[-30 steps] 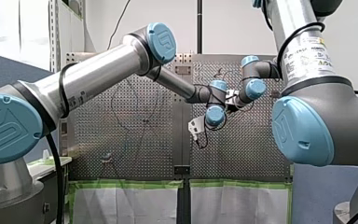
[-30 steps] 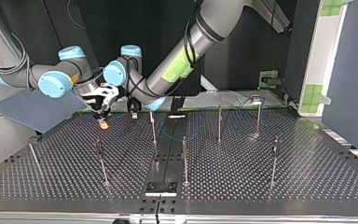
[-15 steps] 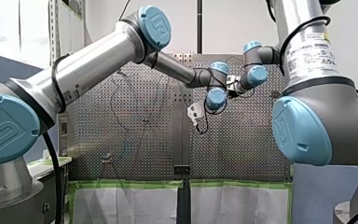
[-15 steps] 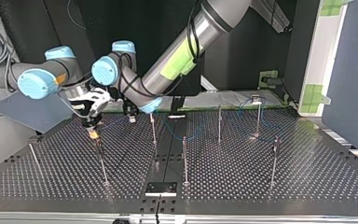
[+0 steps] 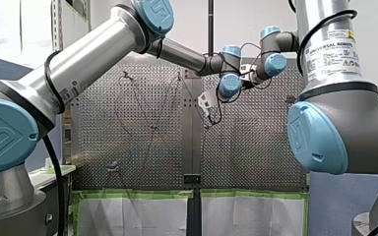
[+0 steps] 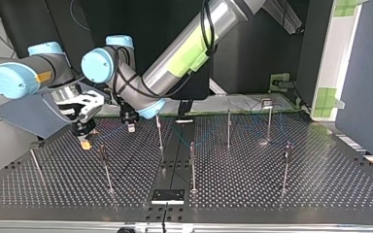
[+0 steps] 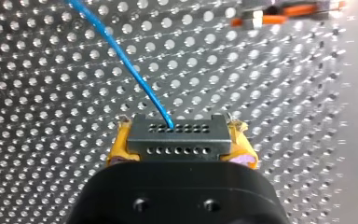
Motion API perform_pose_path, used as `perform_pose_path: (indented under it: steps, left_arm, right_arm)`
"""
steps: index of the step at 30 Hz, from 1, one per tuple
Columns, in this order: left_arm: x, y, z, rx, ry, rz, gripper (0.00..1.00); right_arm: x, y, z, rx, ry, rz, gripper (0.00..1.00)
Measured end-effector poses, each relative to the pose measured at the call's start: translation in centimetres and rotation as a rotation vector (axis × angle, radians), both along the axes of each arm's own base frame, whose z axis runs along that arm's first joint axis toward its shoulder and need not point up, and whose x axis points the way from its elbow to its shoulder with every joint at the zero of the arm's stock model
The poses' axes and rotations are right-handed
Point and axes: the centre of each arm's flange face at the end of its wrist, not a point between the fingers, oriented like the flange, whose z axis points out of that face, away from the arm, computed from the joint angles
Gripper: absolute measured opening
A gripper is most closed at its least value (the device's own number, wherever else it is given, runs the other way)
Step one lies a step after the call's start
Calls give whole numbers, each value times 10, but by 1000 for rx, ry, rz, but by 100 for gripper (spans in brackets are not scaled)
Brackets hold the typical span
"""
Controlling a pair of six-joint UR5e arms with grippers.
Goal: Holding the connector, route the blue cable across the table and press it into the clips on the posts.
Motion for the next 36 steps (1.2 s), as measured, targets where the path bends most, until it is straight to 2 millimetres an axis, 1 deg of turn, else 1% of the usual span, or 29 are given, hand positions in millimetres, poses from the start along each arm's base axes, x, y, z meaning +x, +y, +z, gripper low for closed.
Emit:
perform_pose_path:
  steps: [3, 5, 10, 12, 18, 24, 28, 36]
  left_arm:
    - [-8, 2, 15, 5, -5, 14, 0]
    - [-13, 2, 20, 9, -6, 17, 0]
    - [-21, -3, 24, 17, -9, 8, 0]
    - [-21, -3, 23, 20, -11, 4, 0]
    - [-9, 0, 28, 22, -27, -9, 0]
    - [8, 4, 42, 8, -61, -17, 0]
    - [18, 6, 49, -3, -83, -20, 0]
    - [37, 13, 55, -12, -122, -25, 0]
  right_arm:
    - [-2, 5, 13, -15, -9, 5, 0]
    - [-4, 8, 22, -25, -17, 10, 0]
    - [-10, 11, 33, -32, -24, 9, 0]
    - [-12, 11, 35, -34, -25, 5, 0]
    - [-14, 10, 35, -33, -26, 10, 0]
    - [-13, 10, 37, -36, -28, 27, 0]
    - [-13, 9, 41, -41, -30, 31, 0]
    - [-16, 4, 55, -49, -41, 28, 0]
